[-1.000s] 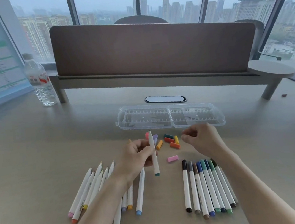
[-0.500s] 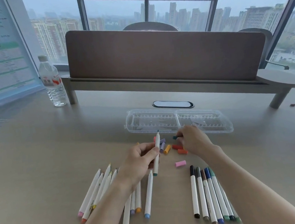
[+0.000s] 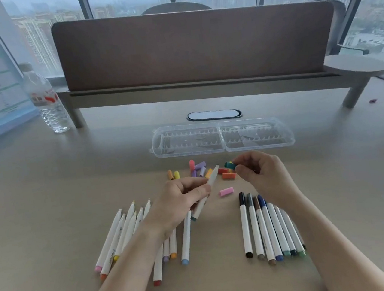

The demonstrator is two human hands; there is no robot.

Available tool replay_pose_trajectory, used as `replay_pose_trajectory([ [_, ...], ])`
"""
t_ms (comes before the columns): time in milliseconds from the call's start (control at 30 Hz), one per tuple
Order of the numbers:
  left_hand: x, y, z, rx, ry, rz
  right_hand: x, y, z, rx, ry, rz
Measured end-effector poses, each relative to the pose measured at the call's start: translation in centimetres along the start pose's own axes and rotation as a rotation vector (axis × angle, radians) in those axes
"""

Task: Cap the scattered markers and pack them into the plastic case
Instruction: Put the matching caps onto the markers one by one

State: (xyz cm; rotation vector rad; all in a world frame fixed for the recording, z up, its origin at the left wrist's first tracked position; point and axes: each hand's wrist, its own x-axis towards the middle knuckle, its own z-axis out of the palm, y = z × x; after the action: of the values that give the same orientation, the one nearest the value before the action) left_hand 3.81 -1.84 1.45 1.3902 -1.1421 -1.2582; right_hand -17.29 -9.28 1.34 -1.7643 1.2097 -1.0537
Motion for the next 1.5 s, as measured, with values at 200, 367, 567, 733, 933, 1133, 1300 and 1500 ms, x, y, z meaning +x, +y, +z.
replay_pose_trajectory([
  [200, -0.3, -0.1, 0.4, 0.101, -0.031, -0.005, -0.1, -0.2, -0.4, -0.04, -0.017, -0.042],
  [367, -0.3, -0.1, 0.3, 0.105, -0.022, -0.014, -0.3, -0.4, -0.3, 0.014, -0.09, -0.091],
  [567, -0.6, 0.3, 0.0, 0.104, -0.071, -0.006, -0.3, -0.3, -0.2, 0.186, -0.081, -0.092],
  [733, -0.6, 0.2, -0.1, 0.119, -0.101, 0.001, -0.3, 0.0, -0.3, 0.269, -0.162, -0.037],
  [933, -0.8, 0.2, 0.0, 0.077, -0.156, -0.011, -0.5, 0.0, -0.1, 0.335, -0.166, 0.038],
  [1133, -0.6, -0.3, 0.3, 0.087, -0.13, -0.017, -0.6, -0.5, 0.9, 0.252, -0.116, -0.015],
  [1300, -0.7, 0.1, -0.1, 0.01, -0.174, -0.056, -0.5, -0.6, 0.3, 0.209, -0.169, -0.017],
  [1500, -0.9, 0.7, 1.7, 0.101, -0.197, -0.155, -0.2, 0.1, -0.8, 0.164, -0.08, 0.058],
])
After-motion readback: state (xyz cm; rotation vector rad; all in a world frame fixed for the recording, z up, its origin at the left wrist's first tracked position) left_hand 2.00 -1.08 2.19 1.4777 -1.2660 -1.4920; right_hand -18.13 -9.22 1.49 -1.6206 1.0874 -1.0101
